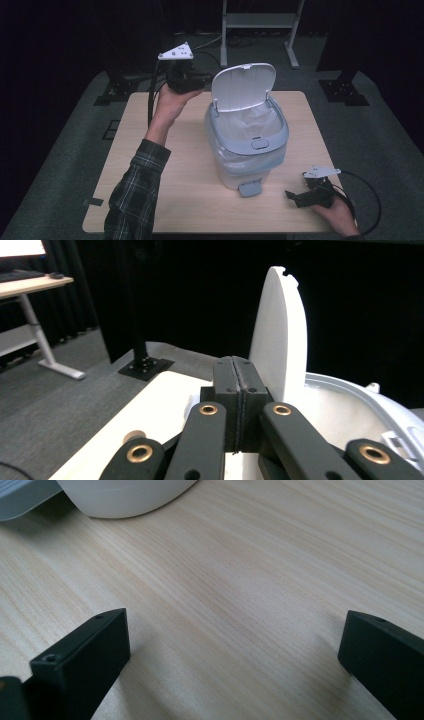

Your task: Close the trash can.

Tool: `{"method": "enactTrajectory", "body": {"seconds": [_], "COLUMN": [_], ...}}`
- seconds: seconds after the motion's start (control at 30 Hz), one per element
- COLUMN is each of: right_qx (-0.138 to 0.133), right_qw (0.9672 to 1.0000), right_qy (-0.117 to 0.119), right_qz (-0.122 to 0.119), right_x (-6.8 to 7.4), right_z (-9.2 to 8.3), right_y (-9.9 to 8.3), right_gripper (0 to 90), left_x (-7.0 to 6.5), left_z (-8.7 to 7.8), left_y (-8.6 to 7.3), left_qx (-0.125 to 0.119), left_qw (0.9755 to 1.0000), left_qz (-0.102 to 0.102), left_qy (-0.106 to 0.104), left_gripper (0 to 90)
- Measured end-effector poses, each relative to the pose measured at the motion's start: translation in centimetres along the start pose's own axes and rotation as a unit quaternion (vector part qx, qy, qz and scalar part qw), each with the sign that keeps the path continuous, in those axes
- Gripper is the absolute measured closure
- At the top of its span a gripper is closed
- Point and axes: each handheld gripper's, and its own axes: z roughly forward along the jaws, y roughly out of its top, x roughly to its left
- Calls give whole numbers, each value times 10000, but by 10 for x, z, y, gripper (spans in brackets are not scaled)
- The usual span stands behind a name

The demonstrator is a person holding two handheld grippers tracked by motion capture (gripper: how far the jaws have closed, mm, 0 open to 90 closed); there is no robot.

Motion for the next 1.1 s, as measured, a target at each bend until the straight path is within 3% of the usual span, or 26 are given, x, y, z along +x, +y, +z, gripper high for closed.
{"method": "enactTrajectory", "body": {"seconds": [0.3, 0.53, 1.1], "right_qx": [-2, 0, -1], "right_qw": [10000, 10000, 10000], "right_qy": [-11, -4, -6], "right_qz": [-7, -4, -7], "right_x": [0, 0, 0], "right_z": [0, 0, 0], "right_y": [0, 0, 0], "right_gripper": [0, 0, 0], "left_x": [-19, -34, -62], "left_z": [1, 5, 23], "left_y": [-3, -9, -21], "left_qx": [141, 321, 695], "left_qw": [9990, 9973, 9927], "left_qz": [122, 229, 323], "left_qy": [-418, -624, -933], "left_gripper": [900, 900, 899]}}
